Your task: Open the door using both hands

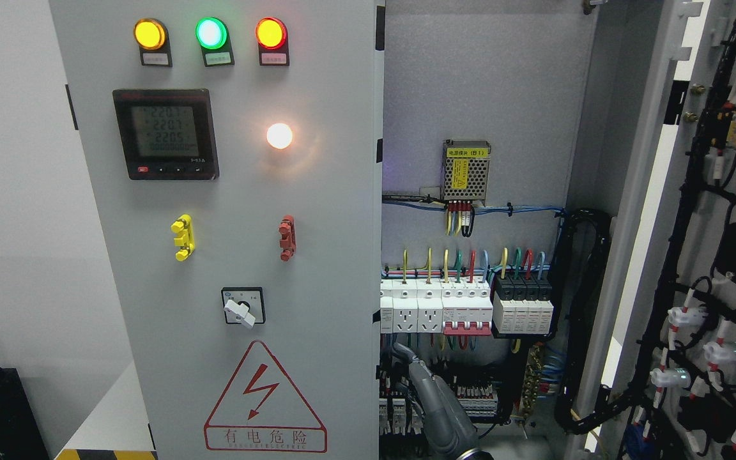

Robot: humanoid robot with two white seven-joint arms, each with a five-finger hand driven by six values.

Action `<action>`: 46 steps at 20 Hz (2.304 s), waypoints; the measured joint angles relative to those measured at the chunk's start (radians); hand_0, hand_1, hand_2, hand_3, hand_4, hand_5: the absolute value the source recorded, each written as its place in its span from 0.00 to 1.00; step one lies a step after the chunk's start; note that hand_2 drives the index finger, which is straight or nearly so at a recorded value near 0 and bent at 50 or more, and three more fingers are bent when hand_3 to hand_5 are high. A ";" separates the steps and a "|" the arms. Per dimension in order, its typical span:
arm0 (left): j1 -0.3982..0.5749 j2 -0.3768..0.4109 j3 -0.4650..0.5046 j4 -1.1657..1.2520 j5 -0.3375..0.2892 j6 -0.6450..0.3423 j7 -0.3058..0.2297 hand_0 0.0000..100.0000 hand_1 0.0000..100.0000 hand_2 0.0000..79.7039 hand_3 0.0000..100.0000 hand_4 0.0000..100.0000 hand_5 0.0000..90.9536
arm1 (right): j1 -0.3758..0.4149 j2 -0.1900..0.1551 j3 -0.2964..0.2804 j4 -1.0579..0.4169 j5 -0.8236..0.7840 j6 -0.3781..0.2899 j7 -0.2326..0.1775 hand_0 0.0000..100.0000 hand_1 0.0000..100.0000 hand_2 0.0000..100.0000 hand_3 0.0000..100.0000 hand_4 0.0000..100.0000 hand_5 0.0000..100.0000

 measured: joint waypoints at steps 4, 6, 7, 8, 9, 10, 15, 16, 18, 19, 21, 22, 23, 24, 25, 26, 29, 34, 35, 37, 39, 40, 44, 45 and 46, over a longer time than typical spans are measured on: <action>0.000 0.000 0.000 0.000 0.000 0.000 0.001 0.00 0.00 0.00 0.00 0.00 0.00 | -0.005 0.000 0.004 0.003 -0.006 0.001 0.012 0.39 0.00 0.00 0.00 0.00 0.00; 0.000 0.000 0.000 0.000 0.000 0.000 0.001 0.00 0.00 0.00 0.00 0.00 0.00 | -0.007 0.000 0.006 0.005 -0.008 0.001 0.024 0.39 0.00 0.00 0.00 0.00 0.00; 0.000 0.000 0.000 0.000 0.000 0.000 0.001 0.00 0.00 0.00 0.00 0.00 0.00 | -0.008 0.000 0.006 0.006 -0.008 0.001 0.029 0.39 0.00 0.00 0.00 0.00 0.00; 0.000 0.000 0.000 0.000 0.000 0.000 0.001 0.00 0.00 0.00 0.00 0.00 0.00 | -0.009 0.000 0.007 0.007 -0.009 0.001 0.032 0.39 0.00 0.00 0.00 0.00 0.00; 0.000 0.000 0.000 0.000 0.000 0.000 0.001 0.00 0.00 0.00 0.00 0.00 0.00 | -0.010 0.000 0.007 0.008 -0.009 0.001 0.034 0.39 0.00 0.00 0.00 0.00 0.00; 0.000 0.000 0.000 0.000 0.000 0.000 0.001 0.00 0.00 0.00 0.00 0.00 0.00 | -0.013 0.000 0.008 0.010 -0.010 -0.001 0.036 0.39 0.00 0.00 0.00 0.00 0.00; 0.000 0.000 0.000 0.000 0.000 0.000 0.002 0.00 0.00 0.00 0.00 0.00 0.00 | -0.025 0.000 0.009 0.025 -0.011 -0.009 0.055 0.39 0.00 0.00 0.00 0.00 0.00; 0.000 0.000 0.000 0.000 0.000 0.000 0.002 0.00 0.00 0.00 0.00 0.00 0.00 | -0.028 0.000 0.009 0.028 -0.011 -0.009 0.056 0.39 0.00 0.00 0.00 0.00 0.00; 0.000 0.000 0.000 0.000 0.000 0.000 0.002 0.00 0.00 0.00 0.00 0.00 0.00 | -0.033 0.000 0.009 0.035 -0.011 -0.010 0.060 0.39 0.00 0.00 0.00 0.00 0.00; 0.000 0.000 0.000 0.000 0.000 0.000 0.002 0.00 0.00 0.00 0.00 0.00 0.00 | -0.036 0.000 0.010 0.038 -0.011 -0.010 0.062 0.39 0.00 0.00 0.00 0.00 0.00; 0.000 0.000 0.000 0.000 0.000 0.000 0.002 0.00 0.00 0.00 0.00 0.00 0.00 | -0.041 0.000 0.010 0.043 -0.011 -0.011 0.066 0.39 0.00 0.00 0.00 0.00 0.00; 0.000 0.000 0.000 0.000 0.000 0.000 0.002 0.00 0.00 0.00 0.00 0.00 0.00 | -0.042 0.000 0.010 0.046 -0.011 -0.011 0.068 0.39 0.00 0.00 0.00 0.00 0.00; 0.000 0.000 0.000 0.000 0.000 0.000 0.003 0.00 0.00 0.00 0.00 0.00 0.00 | -0.044 0.000 0.010 0.048 -0.011 -0.012 0.069 0.39 0.00 0.00 0.00 0.00 0.00; 0.000 0.000 0.000 0.000 0.000 0.000 0.003 0.00 0.00 0.00 0.00 0.00 0.00 | -0.045 0.000 0.010 0.051 -0.011 -0.013 0.071 0.39 0.00 0.00 0.00 0.00 0.00; 0.000 0.000 0.000 0.000 0.000 0.000 0.003 0.00 0.00 0.00 0.00 0.00 0.00 | -0.046 0.000 0.010 0.052 -0.012 -0.015 0.071 0.39 0.00 0.00 0.00 0.00 0.00; 0.000 0.000 0.000 0.000 0.000 0.000 0.005 0.00 0.00 0.00 0.00 0.00 0.00 | -0.047 0.000 0.010 0.054 -0.012 -0.015 0.072 0.39 0.00 0.00 0.00 0.00 0.00; 0.000 0.000 0.000 0.000 0.000 0.000 0.007 0.00 0.00 0.00 0.00 0.00 0.00 | -0.049 0.000 0.010 0.058 -0.013 -0.019 0.078 0.39 0.00 0.00 0.00 0.00 0.00; 0.000 0.000 0.000 0.000 0.000 0.000 0.003 0.00 0.00 0.00 0.00 0.00 0.00 | -0.050 0.000 0.011 0.062 -0.016 -0.020 0.108 0.39 0.00 0.00 0.00 0.00 0.00; 0.000 0.000 0.000 0.000 0.000 0.000 0.002 0.00 0.00 0.00 0.00 0.00 0.00 | -0.051 0.000 0.011 0.063 -0.016 -0.020 0.111 0.39 0.00 0.00 0.00 0.00 0.00; 0.000 0.000 0.000 0.000 0.000 0.000 0.002 0.00 0.00 0.00 0.00 0.00 0.00 | -0.051 0.000 0.011 0.064 -0.016 -0.020 0.113 0.39 0.00 0.00 0.00 0.00 0.00; 0.000 0.000 0.000 0.000 0.000 0.000 0.002 0.00 0.00 0.00 0.00 0.00 0.00 | -0.053 0.000 0.011 0.066 -0.017 -0.020 0.115 0.39 0.00 0.00 0.00 0.00 0.00; 0.000 0.000 0.000 0.000 0.000 0.000 0.001 0.00 0.00 0.00 0.00 0.00 0.00 | -0.055 0.000 0.011 0.067 -0.017 -0.020 0.116 0.39 0.00 0.00 0.00 0.00 0.00; 0.000 0.000 0.000 0.000 0.000 0.000 0.001 0.00 0.00 0.00 0.00 0.00 0.00 | -0.063 0.000 0.011 0.071 -0.031 -0.020 0.116 0.39 0.00 0.00 0.00 0.00 0.00; 0.000 0.000 0.000 0.000 0.000 0.000 0.001 0.00 0.00 0.00 0.00 0.00 0.00 | -0.064 0.000 0.011 0.072 -0.035 -0.020 0.116 0.39 0.00 0.00 0.00 0.00 0.00; 0.000 0.000 0.000 0.000 0.000 0.000 0.001 0.00 0.00 0.00 0.00 0.00 0.00 | -0.065 0.000 0.011 0.073 -0.038 -0.020 0.116 0.39 0.00 0.00 0.00 0.00 0.00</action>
